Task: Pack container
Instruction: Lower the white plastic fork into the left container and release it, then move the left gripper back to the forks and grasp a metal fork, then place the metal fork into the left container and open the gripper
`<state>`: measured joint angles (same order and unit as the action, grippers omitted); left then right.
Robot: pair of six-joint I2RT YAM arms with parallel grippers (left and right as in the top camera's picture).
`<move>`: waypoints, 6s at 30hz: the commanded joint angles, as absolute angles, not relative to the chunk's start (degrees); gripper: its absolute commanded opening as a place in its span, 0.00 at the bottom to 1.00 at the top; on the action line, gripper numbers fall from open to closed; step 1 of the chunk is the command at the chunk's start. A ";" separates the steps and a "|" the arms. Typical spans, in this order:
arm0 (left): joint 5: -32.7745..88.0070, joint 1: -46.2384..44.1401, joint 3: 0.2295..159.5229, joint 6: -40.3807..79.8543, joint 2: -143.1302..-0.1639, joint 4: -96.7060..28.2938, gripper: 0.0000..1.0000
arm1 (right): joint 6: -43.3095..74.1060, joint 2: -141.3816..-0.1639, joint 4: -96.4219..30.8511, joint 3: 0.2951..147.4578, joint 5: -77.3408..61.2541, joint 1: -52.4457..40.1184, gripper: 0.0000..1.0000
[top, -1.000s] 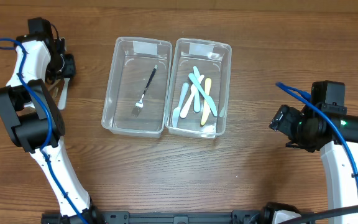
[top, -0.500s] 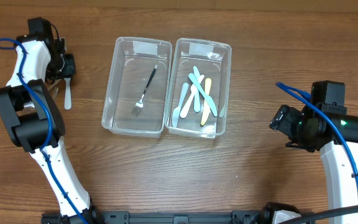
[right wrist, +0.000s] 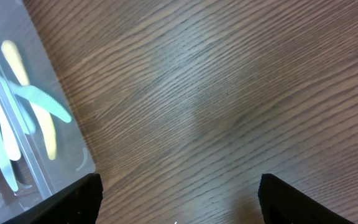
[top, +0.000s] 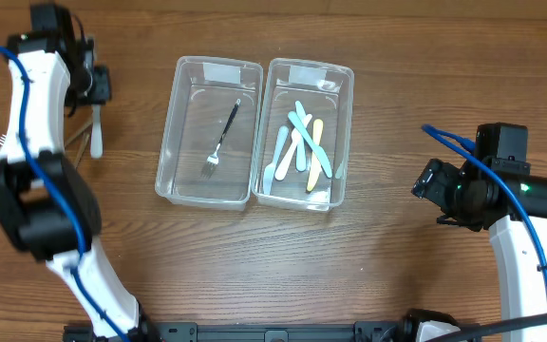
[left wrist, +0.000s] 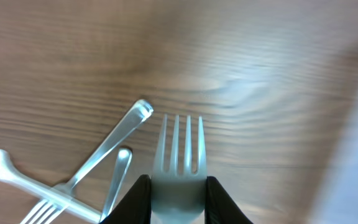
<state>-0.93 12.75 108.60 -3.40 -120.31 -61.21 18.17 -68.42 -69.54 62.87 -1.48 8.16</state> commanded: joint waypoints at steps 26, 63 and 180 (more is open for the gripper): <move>-0.99 -17.67 110.78 4.69 -125.58 -66.19 0.15 | 18.04 -68.34 -70.19 63.07 -1.87 7.88 0.82; -2.76 17.61 77.62 -3.68 -100.42 -59.42 1.00 | 18.00 -68.34 -69.67 63.07 -1.80 7.88 0.83; 2.26 -18.68 91.31 -3.97 -111.72 -56.25 0.27 | 17.80 -68.34 -70.63 63.07 -2.70 7.88 0.83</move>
